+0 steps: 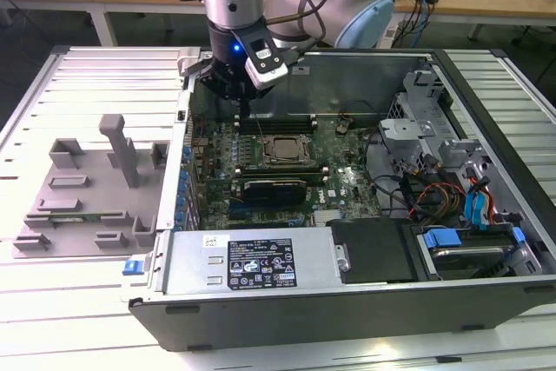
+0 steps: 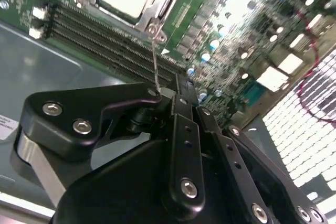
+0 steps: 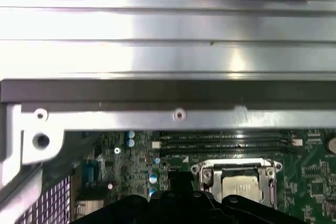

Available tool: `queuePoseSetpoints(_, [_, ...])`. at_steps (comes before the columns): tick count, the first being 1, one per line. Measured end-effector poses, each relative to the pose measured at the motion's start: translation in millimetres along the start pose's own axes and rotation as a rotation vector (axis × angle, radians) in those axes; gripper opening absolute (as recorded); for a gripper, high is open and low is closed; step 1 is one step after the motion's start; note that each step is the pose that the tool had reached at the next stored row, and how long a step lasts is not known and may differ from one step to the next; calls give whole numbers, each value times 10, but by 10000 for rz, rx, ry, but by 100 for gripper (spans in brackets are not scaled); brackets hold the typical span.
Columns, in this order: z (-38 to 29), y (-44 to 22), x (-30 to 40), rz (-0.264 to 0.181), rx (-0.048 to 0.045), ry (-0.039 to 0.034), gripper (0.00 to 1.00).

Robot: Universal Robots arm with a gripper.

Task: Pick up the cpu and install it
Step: 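Install the first cpu locking lever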

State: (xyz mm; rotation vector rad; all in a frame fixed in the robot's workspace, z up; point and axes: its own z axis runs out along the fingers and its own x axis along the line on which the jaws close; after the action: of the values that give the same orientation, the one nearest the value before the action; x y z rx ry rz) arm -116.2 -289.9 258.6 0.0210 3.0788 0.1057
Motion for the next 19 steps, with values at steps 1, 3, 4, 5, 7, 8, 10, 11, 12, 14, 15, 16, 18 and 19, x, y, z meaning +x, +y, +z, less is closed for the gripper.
queuePoseSetpoints(1, [17,15,2,2,-25,0,11])
queuePoseSetpoints(3, [38,18,1,0,-27,2,11])
queuePoseSetpoints(4, [47,18,-39,2,-20,1,11])
queuePoseSetpoints(5, [53,19,-102,1,-20,5,11])
queuePoseSetpoints(7, [63,18,-221,3,-18,35,11])
queuePoseSetpoints(8, [66,16,-249,2,-18,45,11])
queuePoseSetpoints(10, [73,10,-320,6,-16,82,11])
queuePoseSetpoints(11, [77,6,-346,6,-16,95,11])
queuePoseSetpoints(12, [84,0,-386,10,-15,115,11])
queuePoseSetpoints(14, [98,-12,-447,11,-13,144,11])
queuePoseSetpoints(15, [98,-12,-447,11,-13,145,11])
queuePoseSetpoints(16, [98,-12,-447,12,-14,144,11])
queuePoseSetpoints(18, [103,-12,-447,11,-15,143,11])
queuePoseSetpoints(19, [103,-12,-447,12,-15,143,11])
